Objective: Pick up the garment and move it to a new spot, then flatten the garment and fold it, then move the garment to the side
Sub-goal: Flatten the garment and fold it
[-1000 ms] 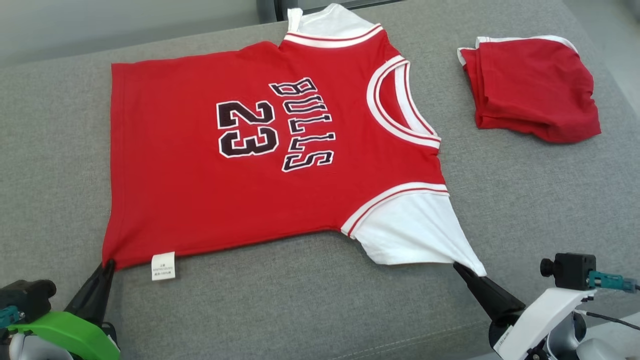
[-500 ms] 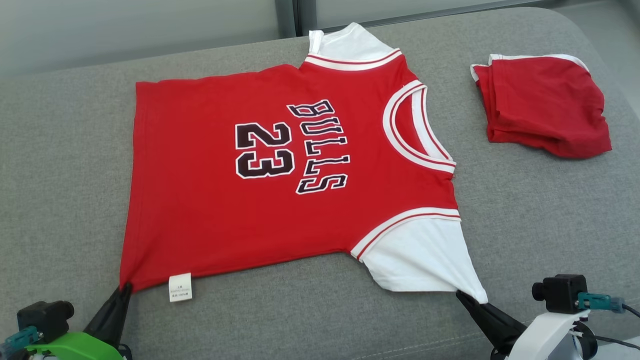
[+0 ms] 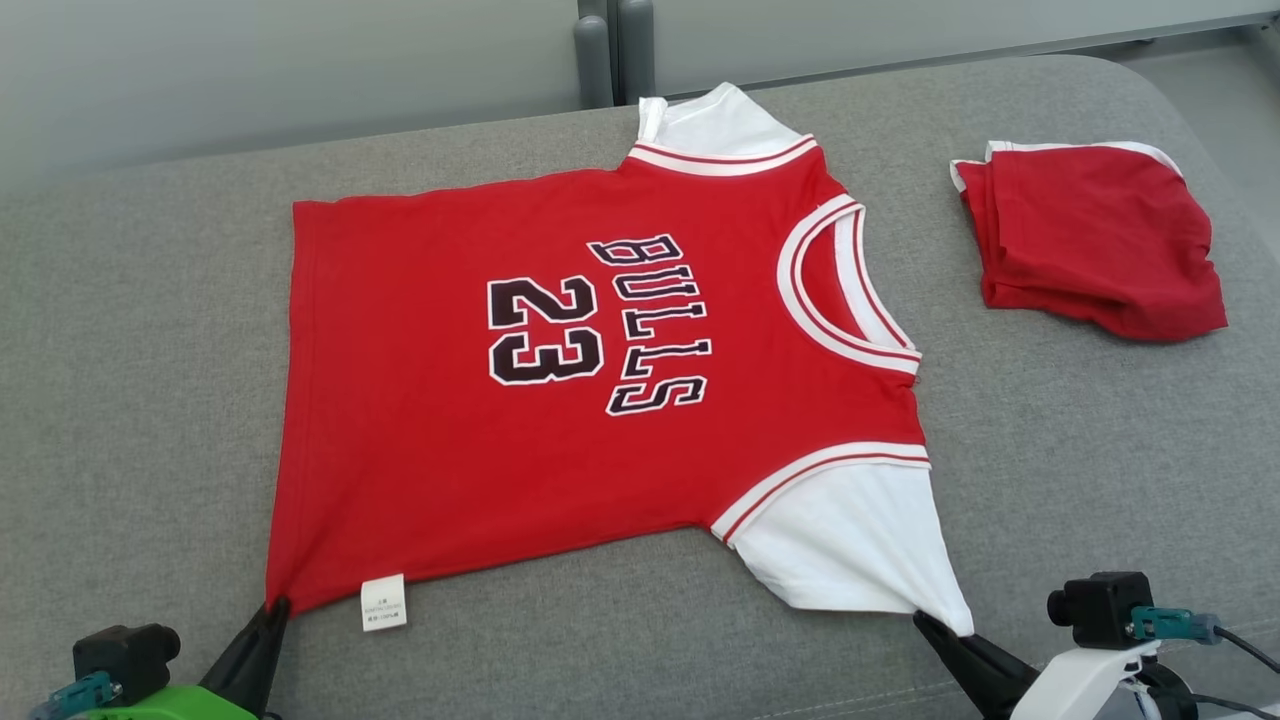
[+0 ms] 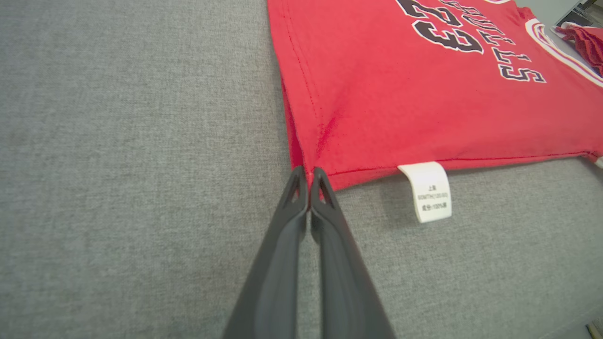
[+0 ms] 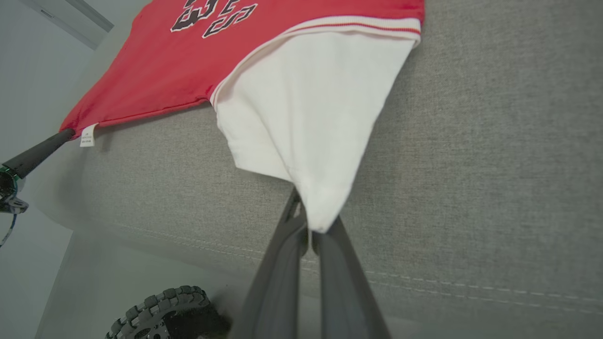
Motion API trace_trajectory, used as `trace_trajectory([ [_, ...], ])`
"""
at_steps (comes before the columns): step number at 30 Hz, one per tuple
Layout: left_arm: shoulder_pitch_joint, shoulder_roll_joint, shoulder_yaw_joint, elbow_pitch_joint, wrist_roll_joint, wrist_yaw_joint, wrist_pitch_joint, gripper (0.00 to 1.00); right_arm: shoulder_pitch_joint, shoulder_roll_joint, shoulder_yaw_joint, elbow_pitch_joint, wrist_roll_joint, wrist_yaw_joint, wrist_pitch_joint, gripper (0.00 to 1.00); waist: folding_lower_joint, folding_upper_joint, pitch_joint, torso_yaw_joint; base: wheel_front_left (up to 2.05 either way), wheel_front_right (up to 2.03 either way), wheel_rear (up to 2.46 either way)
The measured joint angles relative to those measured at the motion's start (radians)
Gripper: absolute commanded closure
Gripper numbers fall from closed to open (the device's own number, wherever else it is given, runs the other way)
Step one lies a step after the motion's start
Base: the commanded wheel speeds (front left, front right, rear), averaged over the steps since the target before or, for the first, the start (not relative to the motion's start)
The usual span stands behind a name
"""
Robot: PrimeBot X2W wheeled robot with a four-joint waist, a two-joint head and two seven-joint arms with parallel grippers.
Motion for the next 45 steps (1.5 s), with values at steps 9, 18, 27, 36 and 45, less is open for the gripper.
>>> trace_trajectory([
  [9,-0.014,-0.020,-0.002,0.049,0.000,-0.002,0.000,0.84,-0.013,-0.006,0.026,0.024,-0.060,0.000,0.000,0.77,0.0000,0.0000,-0.001,-0.011,0.00,0.00,0.00],
  [18,-0.022,-0.034,-0.005,0.093,-0.010,-0.002,0.000,0.00,-0.044,-0.010,0.034,0.057,-0.091,0.000,-0.005,0.00,0.0000,0.0000,0.004,-0.027,0.00,0.00,0.00],
  [27,-0.028,-0.041,0.009,0.126,-0.033,-0.003,-0.002,0.00,-0.044,-0.018,0.044,0.095,-0.123,-0.006,-0.015,0.00,0.0000,0.0000,0.002,-0.033,0.00,0.00,0.00],
  [36,-0.011,-0.036,0.071,0.161,-0.062,0.008,-0.001,0.00,-0.042,-0.030,0.001,0.096,-0.163,-0.059,-0.086,0.00,0.0000,0.0000,-0.025,-0.033,0.00,0.00,0.00],
  [45,0.003,-0.027,0.205,0.064,-0.054,0.042,-0.001,0.00,-0.041,-0.053,-0.074,0.045,-0.221,-0.107,-0.188,0.00,0.0000,0.0000,-0.036,-0.029,0.00,0.00,0.00],
])
